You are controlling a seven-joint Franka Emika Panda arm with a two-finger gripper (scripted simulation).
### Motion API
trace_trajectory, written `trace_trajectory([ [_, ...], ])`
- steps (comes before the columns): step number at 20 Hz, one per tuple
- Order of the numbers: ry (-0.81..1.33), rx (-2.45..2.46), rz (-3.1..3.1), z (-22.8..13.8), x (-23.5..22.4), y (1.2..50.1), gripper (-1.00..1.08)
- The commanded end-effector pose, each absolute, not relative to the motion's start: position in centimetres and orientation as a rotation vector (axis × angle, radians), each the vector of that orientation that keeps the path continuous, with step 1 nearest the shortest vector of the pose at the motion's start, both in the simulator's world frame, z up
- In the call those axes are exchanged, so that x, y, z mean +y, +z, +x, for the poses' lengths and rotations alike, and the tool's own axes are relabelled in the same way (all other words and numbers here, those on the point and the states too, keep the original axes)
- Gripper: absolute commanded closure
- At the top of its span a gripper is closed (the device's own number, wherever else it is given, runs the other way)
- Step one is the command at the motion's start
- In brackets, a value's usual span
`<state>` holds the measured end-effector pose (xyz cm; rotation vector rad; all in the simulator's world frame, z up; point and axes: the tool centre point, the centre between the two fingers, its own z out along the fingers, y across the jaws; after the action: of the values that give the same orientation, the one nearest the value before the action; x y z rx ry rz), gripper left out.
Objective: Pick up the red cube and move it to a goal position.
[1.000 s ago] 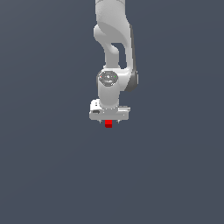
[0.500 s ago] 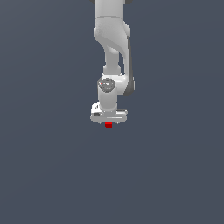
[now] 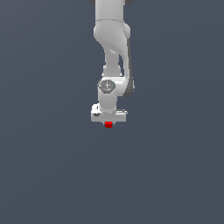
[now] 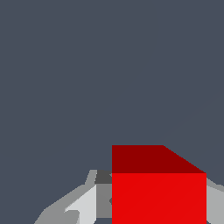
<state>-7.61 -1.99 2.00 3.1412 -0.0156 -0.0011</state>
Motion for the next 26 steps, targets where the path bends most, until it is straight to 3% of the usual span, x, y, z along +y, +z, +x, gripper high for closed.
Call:
trace_trajectory([
  [1, 0.0, -0.015, 3.141, -7.6, -2.0, 2.0, 1.08],
  [14, 0.0, -0.015, 3.141, -7.2, -2.2, 2.9, 1.08],
  [26, 0.0, -0.015, 3.141, -4.3, -3.4, 9.9, 1.08],
])
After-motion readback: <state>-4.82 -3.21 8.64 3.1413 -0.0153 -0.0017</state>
